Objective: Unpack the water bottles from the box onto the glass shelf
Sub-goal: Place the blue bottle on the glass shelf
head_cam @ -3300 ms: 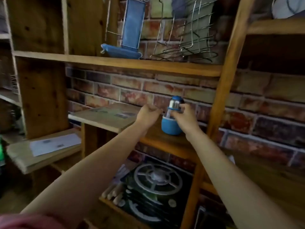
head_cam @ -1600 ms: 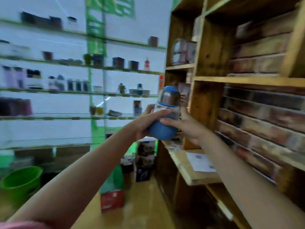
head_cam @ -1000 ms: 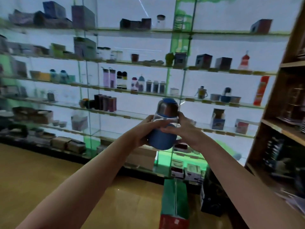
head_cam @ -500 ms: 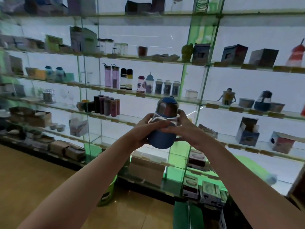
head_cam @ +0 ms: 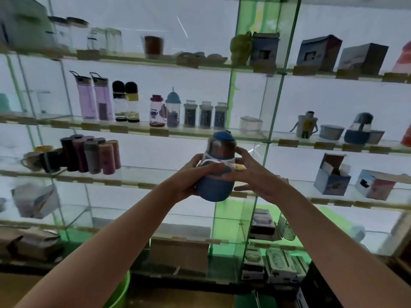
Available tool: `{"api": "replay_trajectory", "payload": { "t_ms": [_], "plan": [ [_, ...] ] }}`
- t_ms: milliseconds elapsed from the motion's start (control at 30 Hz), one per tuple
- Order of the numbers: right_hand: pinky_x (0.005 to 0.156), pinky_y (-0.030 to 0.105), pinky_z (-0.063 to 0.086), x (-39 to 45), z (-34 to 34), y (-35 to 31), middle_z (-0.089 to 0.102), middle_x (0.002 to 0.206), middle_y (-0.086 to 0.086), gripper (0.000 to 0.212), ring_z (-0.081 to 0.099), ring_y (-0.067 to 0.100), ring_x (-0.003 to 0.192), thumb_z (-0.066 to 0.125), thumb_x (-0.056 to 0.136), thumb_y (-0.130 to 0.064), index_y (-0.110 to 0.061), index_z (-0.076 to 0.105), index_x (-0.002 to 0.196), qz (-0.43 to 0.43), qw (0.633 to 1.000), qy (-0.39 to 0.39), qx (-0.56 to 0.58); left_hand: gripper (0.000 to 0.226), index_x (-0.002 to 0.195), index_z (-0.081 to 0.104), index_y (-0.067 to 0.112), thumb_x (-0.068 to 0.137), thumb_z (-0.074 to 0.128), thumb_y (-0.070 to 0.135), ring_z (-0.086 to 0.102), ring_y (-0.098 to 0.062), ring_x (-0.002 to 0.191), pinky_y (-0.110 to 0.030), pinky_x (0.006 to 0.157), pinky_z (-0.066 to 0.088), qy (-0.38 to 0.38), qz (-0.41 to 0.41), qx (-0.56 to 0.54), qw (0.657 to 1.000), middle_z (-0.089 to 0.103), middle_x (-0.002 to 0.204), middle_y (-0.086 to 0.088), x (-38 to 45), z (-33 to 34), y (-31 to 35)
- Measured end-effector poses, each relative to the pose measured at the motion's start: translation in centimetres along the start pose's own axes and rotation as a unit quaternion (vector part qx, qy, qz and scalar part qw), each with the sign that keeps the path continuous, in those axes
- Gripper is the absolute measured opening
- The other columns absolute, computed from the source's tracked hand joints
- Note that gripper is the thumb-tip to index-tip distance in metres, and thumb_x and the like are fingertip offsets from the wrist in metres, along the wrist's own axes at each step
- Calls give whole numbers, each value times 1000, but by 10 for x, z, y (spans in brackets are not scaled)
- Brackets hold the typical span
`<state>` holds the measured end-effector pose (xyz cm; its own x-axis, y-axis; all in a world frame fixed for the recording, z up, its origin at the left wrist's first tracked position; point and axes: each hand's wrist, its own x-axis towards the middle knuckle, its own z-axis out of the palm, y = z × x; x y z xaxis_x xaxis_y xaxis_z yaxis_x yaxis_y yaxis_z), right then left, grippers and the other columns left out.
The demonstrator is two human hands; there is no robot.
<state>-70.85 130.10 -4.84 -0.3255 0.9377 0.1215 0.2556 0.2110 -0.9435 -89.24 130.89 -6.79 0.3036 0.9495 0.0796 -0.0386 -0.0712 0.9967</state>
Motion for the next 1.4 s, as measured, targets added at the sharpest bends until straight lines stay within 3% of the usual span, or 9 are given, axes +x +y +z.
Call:
{"api": "replay_trajectory", "payload": {
  "t_ms": [133,333,567,700,833,967,1100,1233,1400],
  "plan": [
    [78,38,55,38,-16,38,55,126,-6,69,58,18,113,76,72,-8,-31,42,128,21,999,23,11,84,126,45,25,52,79,42,66,-23,103,-48,83,56,-34,-26,-17,999,63,120,-1,57,-1,-38],
    [74,35,53,89,-50,128,59,123,-10,77,63,15,105,80,53,-20,-35,48,122,61,996,54,30,61,128,46,30,75,75,32,64,-17,104,-41,81,57,-75,-67,20,995,62,121,3,143,8,-108],
    [93,41,51,147,-76,268,56,124,-11,75,57,15,113,82,58,-6,-39,47,115,114,989,85,42,71,134,38,37,74,76,32,58,-19,113,-45,83,57,-111,-150,56,981,54,130,2,243,12,-227],
    [91,32,51,166,-68,360,53,126,-13,69,55,11,113,79,70,-6,-43,44,115,134,986,88,47,74,127,41,37,66,83,30,59,-16,108,-36,73,57,-125,-181,69,973,56,124,4,279,15,-311],
    [81,18,50,196,-60,453,53,126,-13,74,54,5,111,78,71,-4,-33,40,127,139,984,103,47,61,122,45,33,73,79,23,62,-15,102,-33,69,56,-108,-167,67,978,60,116,4,321,10,-400],
    [70,17,47,239,-50,549,48,131,-12,81,51,11,116,77,74,-7,-33,32,137,118,986,112,20,53,119,45,35,77,75,22,61,-14,97,-31,66,54,-79,-145,57,985,60,107,7,369,1,-495],
    [67,22,48,285,-48,629,47,133,-14,81,54,13,113,72,79,-12,-40,27,140,99,990,101,-17,52,120,48,31,76,76,29,62,-19,103,-38,78,55,-37,-117,40,992,62,115,0,419,-9,-580],
    [64,22,46,322,-51,672,48,131,-9,76,55,6,95,69,80,-5,-33,30,140,60,989,133,-34,48,122,44,30,81,70,34,56,-19,103,-32,74,49,-43,-71,68,994,58,113,2,462,-12,-619],
    [65,26,48,343,-56,706,46,130,-7,83,51,19,112,76,75,-10,-30,29,142,34,984,172,-32,49,125,42,29,83,66,36,56,-14,94,-25,61,45,-60,-28,102,993,57,106,5,492,-16,-637]
  ]
}}
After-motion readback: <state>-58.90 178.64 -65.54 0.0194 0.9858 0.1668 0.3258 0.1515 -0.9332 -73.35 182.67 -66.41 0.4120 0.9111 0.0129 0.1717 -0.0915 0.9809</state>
